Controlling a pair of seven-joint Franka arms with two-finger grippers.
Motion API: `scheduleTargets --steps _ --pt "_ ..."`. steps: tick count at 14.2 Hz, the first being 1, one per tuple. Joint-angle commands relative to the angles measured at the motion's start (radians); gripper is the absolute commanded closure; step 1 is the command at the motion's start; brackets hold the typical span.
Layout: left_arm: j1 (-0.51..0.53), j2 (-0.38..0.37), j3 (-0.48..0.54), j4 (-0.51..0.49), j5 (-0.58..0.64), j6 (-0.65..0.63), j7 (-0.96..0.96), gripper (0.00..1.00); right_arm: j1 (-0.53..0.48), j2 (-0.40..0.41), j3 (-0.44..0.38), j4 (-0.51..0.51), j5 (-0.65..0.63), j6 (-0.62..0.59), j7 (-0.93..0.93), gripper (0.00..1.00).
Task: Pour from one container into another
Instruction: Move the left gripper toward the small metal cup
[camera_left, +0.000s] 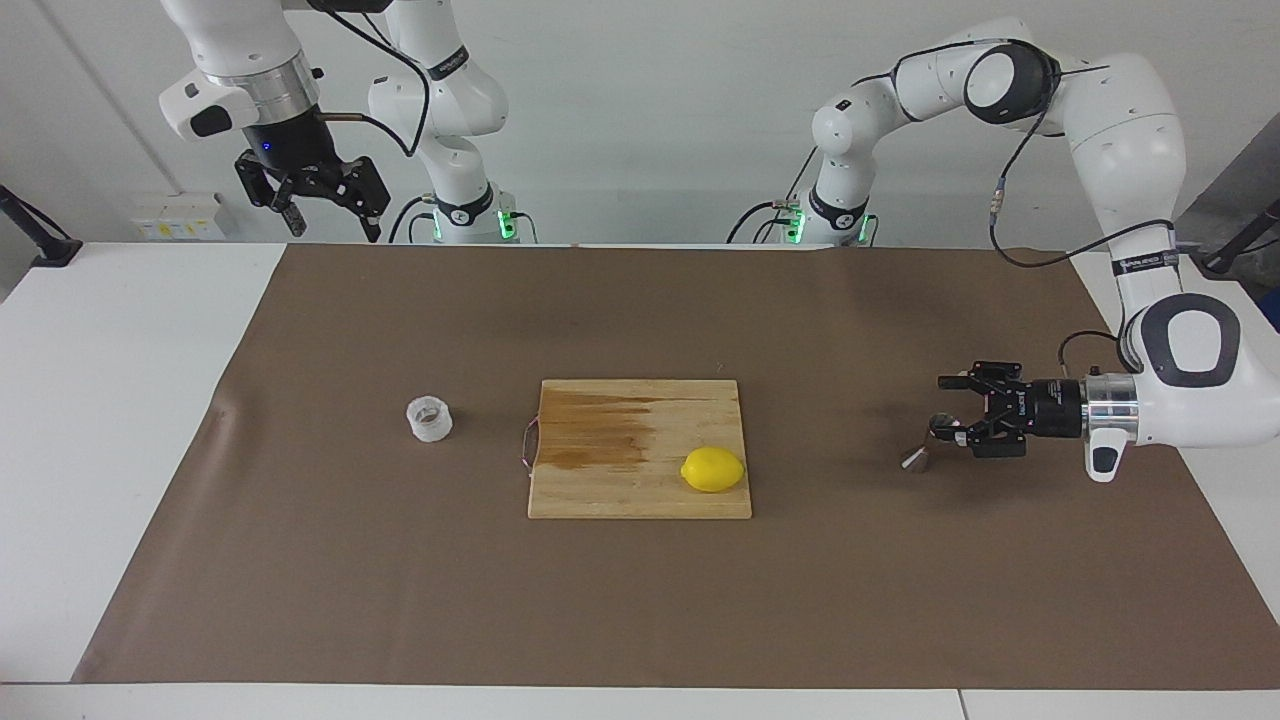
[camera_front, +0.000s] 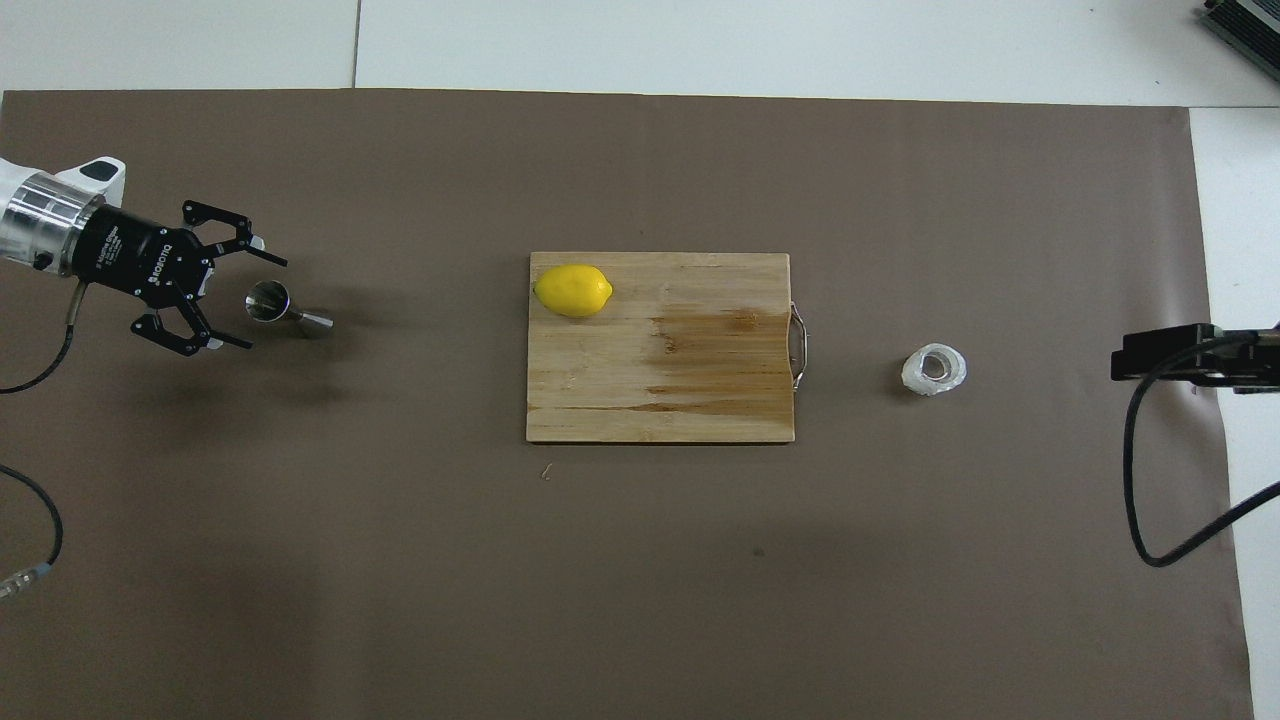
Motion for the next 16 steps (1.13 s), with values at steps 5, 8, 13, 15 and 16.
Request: scheduleTargets --steps 5,8,13,15,16 --pt "0.073 0.114 -0.094 0.061 0.075 -0.019 -0.028 0.0 -0.008 -0.014 -0.001 -0.008 0.003 -0.006 -0.019 0.0" --pt "0.091 0.14 -0.122 0.061 0.075 0.013 -0.059 0.0 -0.008 -0.014 -0.001 -0.008 0.003 -0.006 -0.019 0.0" --pt "0.094 0.174 -0.129 0.058 0.075 0.039 -0.061 0.0 -0.008 -0.014 -0.001 -0.008 0.003 -0.006 -0.019 0.0" --pt "0.105 0.181 -0.131 0.052 0.075 0.048 -0.061 0.0 -0.008 -0.014 -0.001 -0.008 0.003 -0.006 -0.019 0.0" --pt "0.106 0.187 -0.134 0.052 0.075 0.045 -0.061 0.0 -0.008 -0.014 -0.001 -0.008 0.003 -0.006 -0.019 0.0"
